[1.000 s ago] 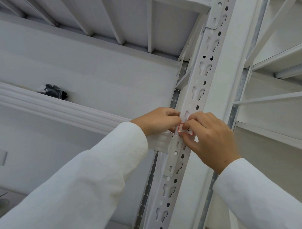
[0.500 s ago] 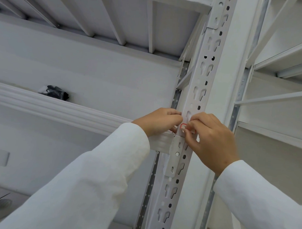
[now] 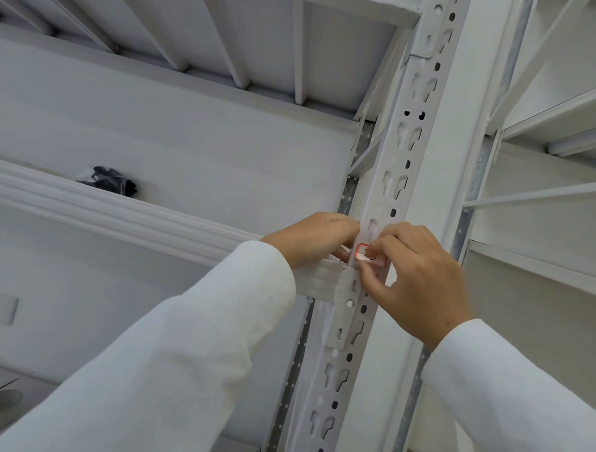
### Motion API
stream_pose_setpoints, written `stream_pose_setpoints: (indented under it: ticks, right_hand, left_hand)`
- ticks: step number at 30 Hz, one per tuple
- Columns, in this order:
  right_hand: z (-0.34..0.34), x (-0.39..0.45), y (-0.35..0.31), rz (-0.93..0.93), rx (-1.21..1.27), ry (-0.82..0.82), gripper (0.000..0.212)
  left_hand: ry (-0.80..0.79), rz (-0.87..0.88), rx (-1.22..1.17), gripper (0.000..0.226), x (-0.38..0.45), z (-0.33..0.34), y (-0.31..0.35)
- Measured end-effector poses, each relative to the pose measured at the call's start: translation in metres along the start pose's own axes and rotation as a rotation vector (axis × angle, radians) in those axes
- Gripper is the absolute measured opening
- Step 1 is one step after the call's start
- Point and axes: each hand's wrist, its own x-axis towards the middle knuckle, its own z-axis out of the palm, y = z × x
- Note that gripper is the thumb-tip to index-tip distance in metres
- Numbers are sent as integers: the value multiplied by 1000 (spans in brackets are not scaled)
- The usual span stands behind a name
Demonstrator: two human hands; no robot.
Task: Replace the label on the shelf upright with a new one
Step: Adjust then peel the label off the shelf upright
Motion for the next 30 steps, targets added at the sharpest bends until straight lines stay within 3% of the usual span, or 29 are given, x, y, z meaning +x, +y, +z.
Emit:
stream_pose_setpoints:
  ticks: [12,20,26,30]
  right_hand:
    - [7,10,-6,36,-140,18,17]
    - [11,3,-6,174,78,43,18]
    - [9,2,-6,191,163,51,18]
    - [8,2,-5,172,168,18,18]
  left_hand:
    - [10,4,-6,56,-1,1,0]
    - [17,-6,18,68,1,1,-2]
    - [-10,25,15,39,-3,0,-1]
    - [-14,41,7,38,-2,1,-2]
